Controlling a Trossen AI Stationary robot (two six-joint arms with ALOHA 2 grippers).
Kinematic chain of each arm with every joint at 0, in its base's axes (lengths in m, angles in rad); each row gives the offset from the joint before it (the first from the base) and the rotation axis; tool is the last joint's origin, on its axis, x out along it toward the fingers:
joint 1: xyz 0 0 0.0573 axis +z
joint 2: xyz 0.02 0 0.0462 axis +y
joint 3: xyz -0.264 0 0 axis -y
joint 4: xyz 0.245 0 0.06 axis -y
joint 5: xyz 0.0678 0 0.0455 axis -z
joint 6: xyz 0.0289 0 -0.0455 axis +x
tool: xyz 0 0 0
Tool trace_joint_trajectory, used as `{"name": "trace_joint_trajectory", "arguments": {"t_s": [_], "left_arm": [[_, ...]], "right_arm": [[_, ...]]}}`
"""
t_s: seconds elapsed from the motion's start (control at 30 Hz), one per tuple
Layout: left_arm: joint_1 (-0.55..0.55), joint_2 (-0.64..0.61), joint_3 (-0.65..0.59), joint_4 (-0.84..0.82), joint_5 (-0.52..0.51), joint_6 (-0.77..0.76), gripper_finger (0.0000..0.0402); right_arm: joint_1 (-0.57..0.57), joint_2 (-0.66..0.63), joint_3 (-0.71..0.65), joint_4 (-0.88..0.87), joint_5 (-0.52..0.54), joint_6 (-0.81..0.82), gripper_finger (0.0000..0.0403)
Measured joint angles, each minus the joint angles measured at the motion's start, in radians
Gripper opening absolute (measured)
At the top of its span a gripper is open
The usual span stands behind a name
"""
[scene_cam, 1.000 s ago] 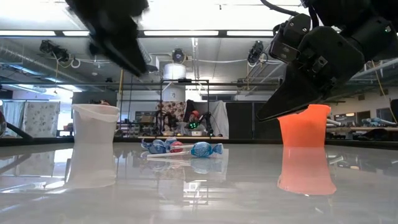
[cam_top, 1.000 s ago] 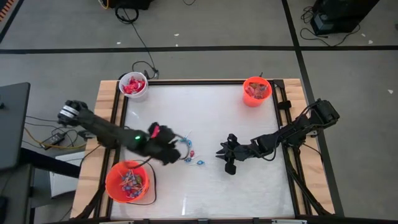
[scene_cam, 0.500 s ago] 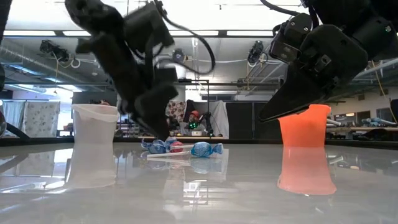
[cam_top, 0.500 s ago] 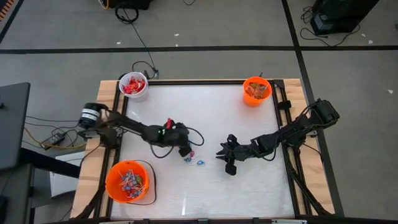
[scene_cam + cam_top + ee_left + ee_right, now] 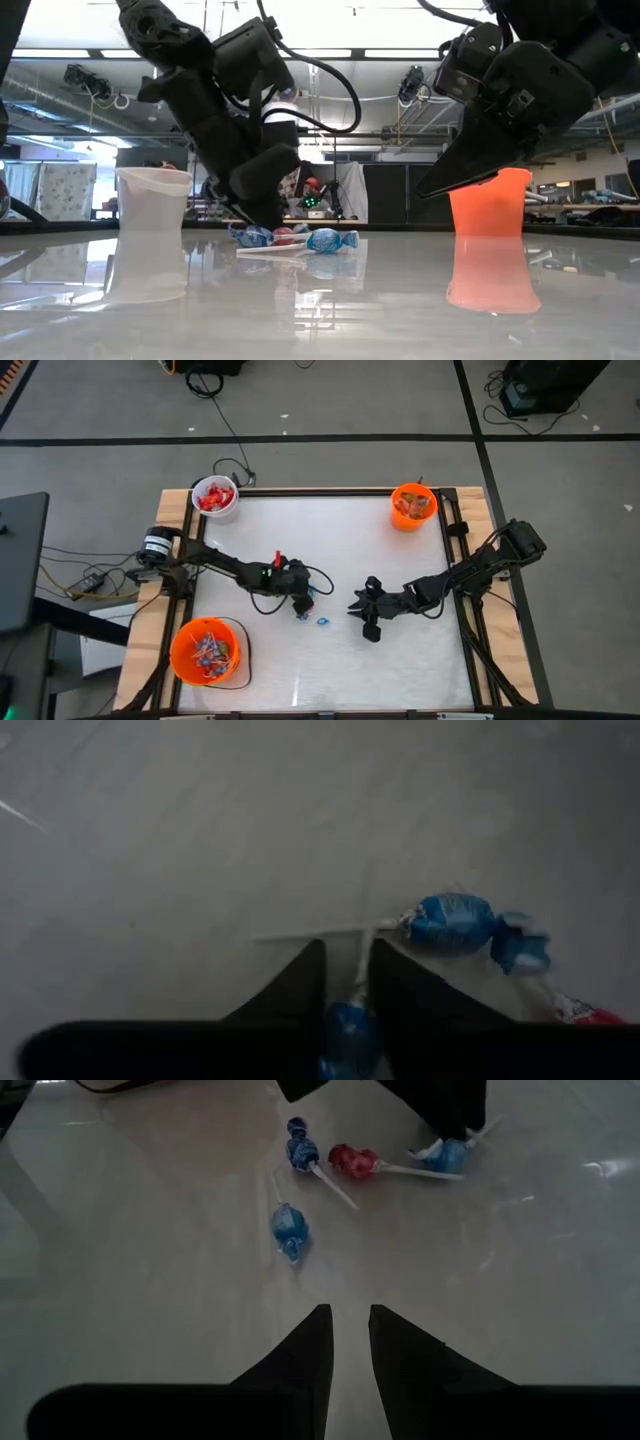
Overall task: Sort candy by brand, put in halloween buckets
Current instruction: Put the blue lollipop into the bottom orange bucket, then move the bottom orange bucket to the left side of the table
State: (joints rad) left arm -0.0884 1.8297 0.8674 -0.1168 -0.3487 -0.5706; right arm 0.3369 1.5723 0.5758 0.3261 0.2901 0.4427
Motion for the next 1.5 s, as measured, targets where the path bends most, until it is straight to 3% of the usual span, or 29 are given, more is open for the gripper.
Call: {"name": "trace_joint_trajectory", "arguments": {"t_s": [0.17, 0.4, 0.6, 0.73, 0.97, 1.17, 1.33, 1.5], "left_arm": [[0.002, -0.06, 0.074, -0.252, 0.021, 0.066, 0.0012], [-0.073, -0.248, 0.187, -0.713, 0.014, 0.01, 0.0013], [-0.259, -0.369, 0.286, -1.215, 0.345, -0.001, 0.0009], [-0.381, -0.412, 0.418, -1.448, 0.318, -0.237, 0.0008], [-0.613, -0.461, 0.515, -1.449, 0.356, -0.622, 0.0009], [-0.743, -0.459, 0.427, -1.406, 0.428, -0.859, 0.0016], [-0.722, -0.459, 0.304, -1.352, 0.542, -0.871, 0.0062], [-0.679, -0.459, 0.238, -1.119, 0.628, -0.774, 0.0123]], "right_arm": [[-0.008, 0.0, 0.0, -0.001, 0.005, 0.007, 0.0083], [0.004, 0.0, 0.0, -0.043, 0.004, 0.046, 0.0083], [0.022, 0.022, -0.001, -0.049, 0.004, 0.057, 0.0083], [0.022, 0.045, 0.0, -0.029, -0.014, 0.065, 0.0083], [0.026, 0.047, 0.0, -0.025, -0.039, 0.086, 0.0083], [0.037, 0.047, 0.0, -0.008, -0.052, 0.087, 0.0083], [0.035, 0.047, 0.0, 0.001, -0.015, 0.108, 0.0083], [0.034, 0.047, 0.0, 0.002, -0.003, 0.108, 0.0083]]}}
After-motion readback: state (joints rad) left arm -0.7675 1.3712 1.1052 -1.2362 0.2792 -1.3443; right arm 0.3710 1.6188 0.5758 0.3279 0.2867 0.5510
